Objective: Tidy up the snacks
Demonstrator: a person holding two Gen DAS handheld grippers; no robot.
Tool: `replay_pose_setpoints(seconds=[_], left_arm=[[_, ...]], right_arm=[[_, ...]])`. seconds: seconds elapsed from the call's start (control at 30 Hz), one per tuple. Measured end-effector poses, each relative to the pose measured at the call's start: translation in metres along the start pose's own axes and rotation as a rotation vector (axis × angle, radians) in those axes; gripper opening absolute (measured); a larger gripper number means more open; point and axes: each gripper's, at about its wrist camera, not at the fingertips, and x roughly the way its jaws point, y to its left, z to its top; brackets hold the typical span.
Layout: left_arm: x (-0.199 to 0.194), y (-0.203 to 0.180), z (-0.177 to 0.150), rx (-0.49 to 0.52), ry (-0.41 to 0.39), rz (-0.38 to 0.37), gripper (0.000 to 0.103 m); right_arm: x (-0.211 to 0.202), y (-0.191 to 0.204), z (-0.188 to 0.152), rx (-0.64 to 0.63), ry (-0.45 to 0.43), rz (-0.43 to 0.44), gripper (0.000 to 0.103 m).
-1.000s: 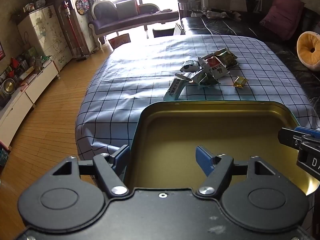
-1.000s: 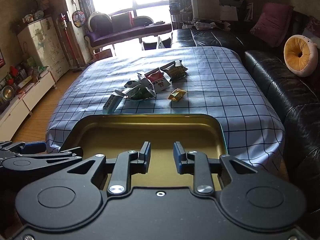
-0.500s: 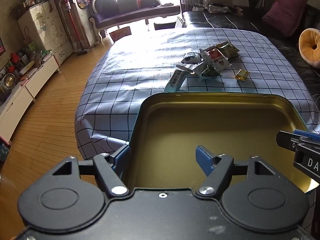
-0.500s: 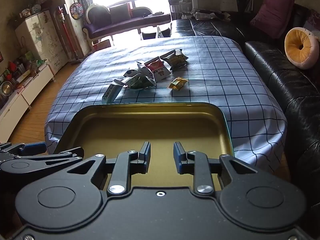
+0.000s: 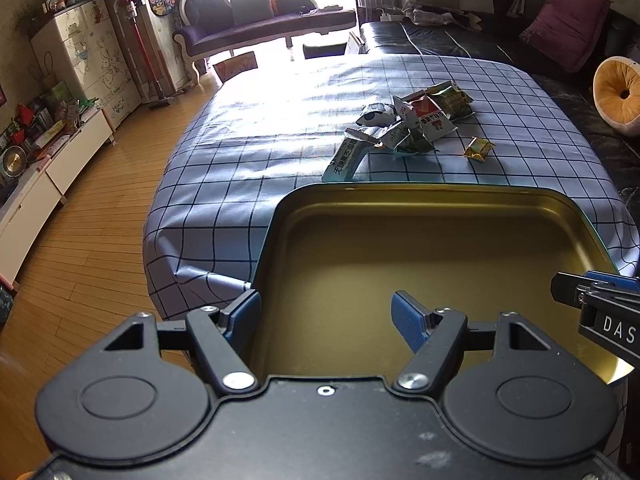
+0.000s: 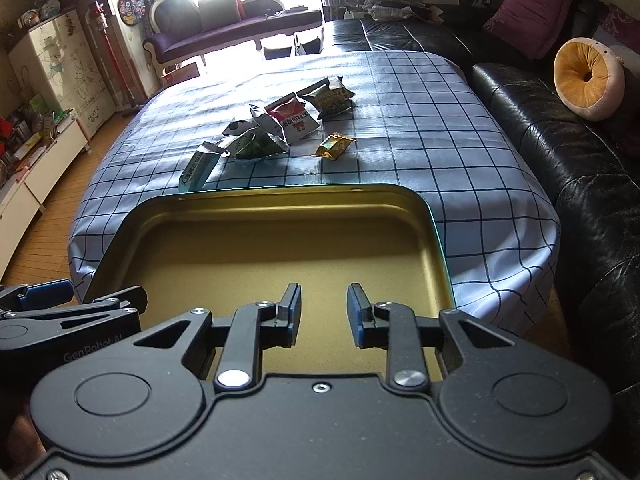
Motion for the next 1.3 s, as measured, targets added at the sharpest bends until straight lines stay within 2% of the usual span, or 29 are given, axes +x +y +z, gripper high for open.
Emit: replay_pose_setpoints(seconds=[0.6, 1.1, 1.3], left_arm=[[0.002, 0.0, -0.002, 0.004, -0.001, -0.003, 0.076], [0.003, 0.006, 0.0, -0.016, -0.024, -0.016, 0.076], [0.002, 0.018, 0.006, -0.068, -0.065, -0.061, 0.076]], right_arm=[[0.002, 0.002, 0.001, -0.001, 0.023, -0.013, 0.037], [0.008, 0.016, 0.005, -0.094, 0.054, -0.158, 0.037], [0.003, 0.016, 0.009, -0.083, 0.018, -0.166, 0.037]])
